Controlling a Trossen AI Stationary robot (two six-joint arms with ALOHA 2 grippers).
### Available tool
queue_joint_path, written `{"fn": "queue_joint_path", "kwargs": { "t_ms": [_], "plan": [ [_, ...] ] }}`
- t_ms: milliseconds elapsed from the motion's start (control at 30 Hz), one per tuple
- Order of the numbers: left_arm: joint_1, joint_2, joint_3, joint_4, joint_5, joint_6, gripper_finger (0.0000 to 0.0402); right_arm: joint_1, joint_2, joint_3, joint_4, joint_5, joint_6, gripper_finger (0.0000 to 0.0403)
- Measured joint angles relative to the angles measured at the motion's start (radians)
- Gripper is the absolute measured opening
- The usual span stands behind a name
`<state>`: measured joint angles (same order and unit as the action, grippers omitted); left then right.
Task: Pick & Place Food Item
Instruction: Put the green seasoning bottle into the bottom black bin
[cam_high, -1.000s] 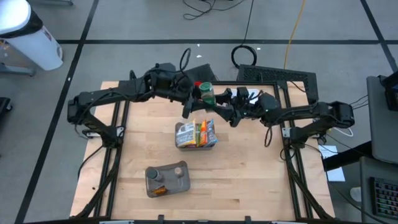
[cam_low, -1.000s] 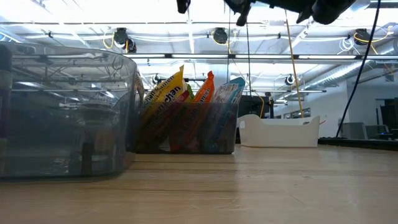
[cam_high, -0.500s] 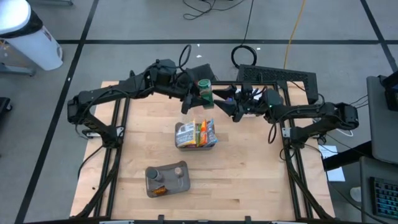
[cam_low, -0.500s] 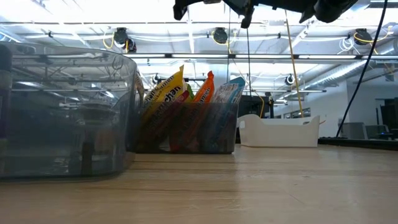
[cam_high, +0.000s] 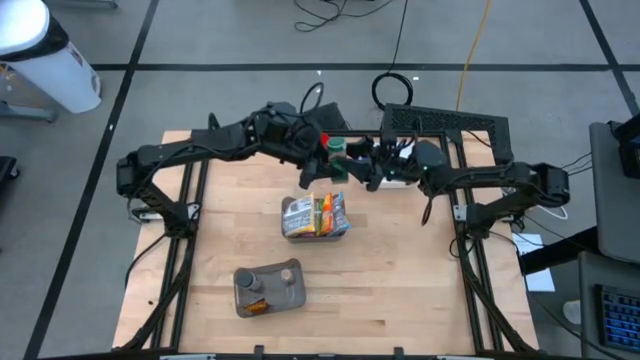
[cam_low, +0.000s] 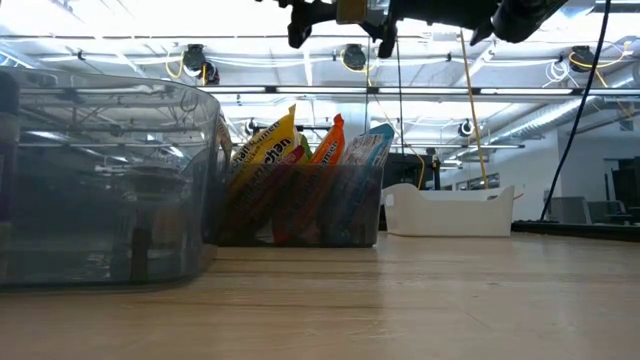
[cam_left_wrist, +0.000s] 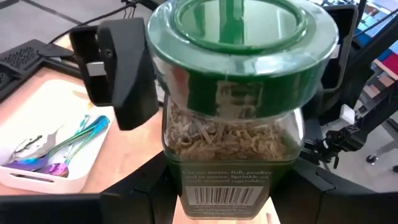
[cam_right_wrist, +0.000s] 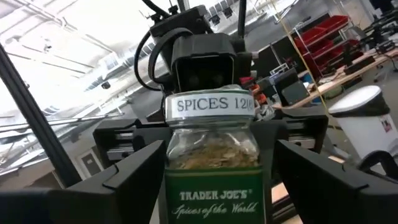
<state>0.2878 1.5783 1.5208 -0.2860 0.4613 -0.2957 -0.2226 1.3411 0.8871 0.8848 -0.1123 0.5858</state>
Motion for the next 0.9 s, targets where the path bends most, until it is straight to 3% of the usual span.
{"fn": "queue_joint_path", "kwargs": {
  "t_ms": [167,567,667,900],
  "plan": [
    [0.004,0.000,0.000,0.003,0.004,0.000,0.0206,0.000,0.000,0.001,-0.030,-0.023,0.001,0.0278],
    [0.023,0.000,0.000,-0.002,0.019,-0.002,0.0206,0.000,0.000,0.001,-0.059,-0.023,-0.013,0.0192],
    [0.023,0.000,0.000,-0.002,0.020,-0.005,0.0207,0.000,0.001,0.001,-0.059,-0.023,-0.024,0.0192],
    [0.027,0.000,0.000,0.001,0.021,-0.013,0.0282,-0.001,0.000,0.001,-0.063,-0.019,-0.030,0.0192]
  ]
}}
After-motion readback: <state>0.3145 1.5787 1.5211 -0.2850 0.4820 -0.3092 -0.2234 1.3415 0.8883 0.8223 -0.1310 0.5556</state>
